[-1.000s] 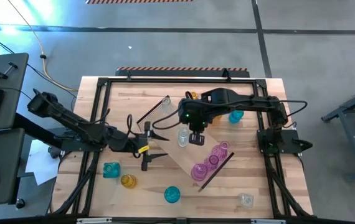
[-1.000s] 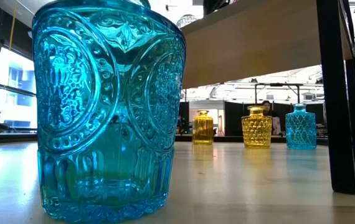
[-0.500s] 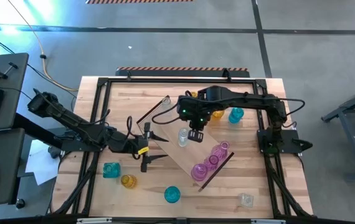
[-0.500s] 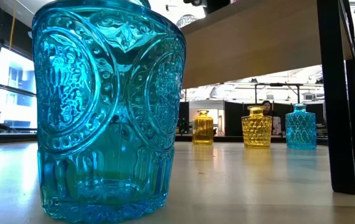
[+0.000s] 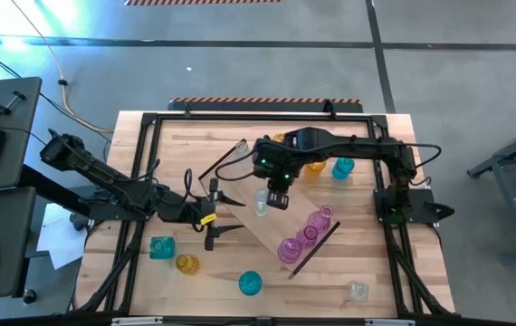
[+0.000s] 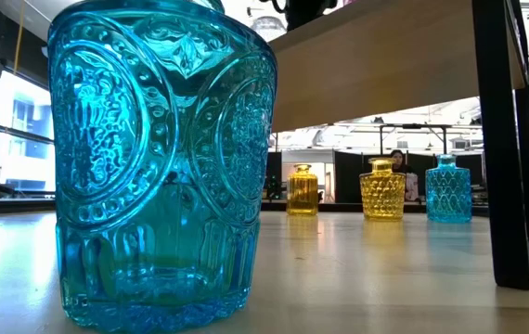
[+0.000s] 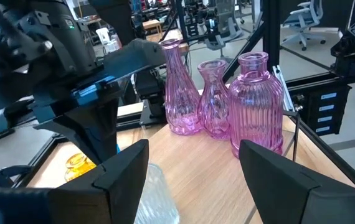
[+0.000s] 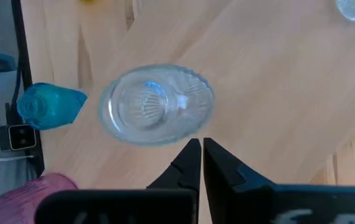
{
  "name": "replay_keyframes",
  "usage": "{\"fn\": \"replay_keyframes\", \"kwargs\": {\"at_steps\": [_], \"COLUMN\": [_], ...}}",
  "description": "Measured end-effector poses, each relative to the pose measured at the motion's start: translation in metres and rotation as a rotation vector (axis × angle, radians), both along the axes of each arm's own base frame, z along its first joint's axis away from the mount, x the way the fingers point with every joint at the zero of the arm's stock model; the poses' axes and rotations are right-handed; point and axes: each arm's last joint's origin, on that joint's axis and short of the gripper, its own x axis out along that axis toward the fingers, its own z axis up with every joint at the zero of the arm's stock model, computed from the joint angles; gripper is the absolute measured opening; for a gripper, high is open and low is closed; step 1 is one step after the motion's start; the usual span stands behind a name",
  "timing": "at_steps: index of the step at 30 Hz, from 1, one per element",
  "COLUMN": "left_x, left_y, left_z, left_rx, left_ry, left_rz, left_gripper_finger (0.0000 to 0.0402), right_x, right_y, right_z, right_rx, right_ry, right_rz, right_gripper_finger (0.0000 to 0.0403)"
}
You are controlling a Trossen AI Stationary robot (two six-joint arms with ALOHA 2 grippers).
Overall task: Sort vases onto shelf
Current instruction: Put the top transparent flower vase on the shelf aligned with the other transparent flower vase
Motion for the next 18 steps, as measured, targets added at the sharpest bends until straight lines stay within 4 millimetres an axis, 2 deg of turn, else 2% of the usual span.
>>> {"fn": "replay_keyframes", "kwargs": {"at_steps": [11, 15, 18], "left_x": [0.002, 0.012, 0.024], "left_y": [0.001, 0.004, 0.005], "left_z": [-0.001, -0.006, -0.011], "left_rx": [-0.058, -0.075, -0.067], "left_ry": [0.009, -0.002, -0.044], "left_rz": [-0.077, -0.070, -0.051], "left_gripper_finger": [0.0241, 0.0241, 0.0241], "right_x": [0.001, 0.000, 0.001], "right_y": [-0.014, -0.024, -0.033], "right_z": [0.001, 0.011, 0.026], "right_rx": [-0.065, -0.209, -0.370], "right_ry": [-0.016, -0.039, -0.106], "right_rz": [-0.033, -0.093, -0.188], "right_gripper_finger": [0.0000, 0.0000, 0.0000]}}
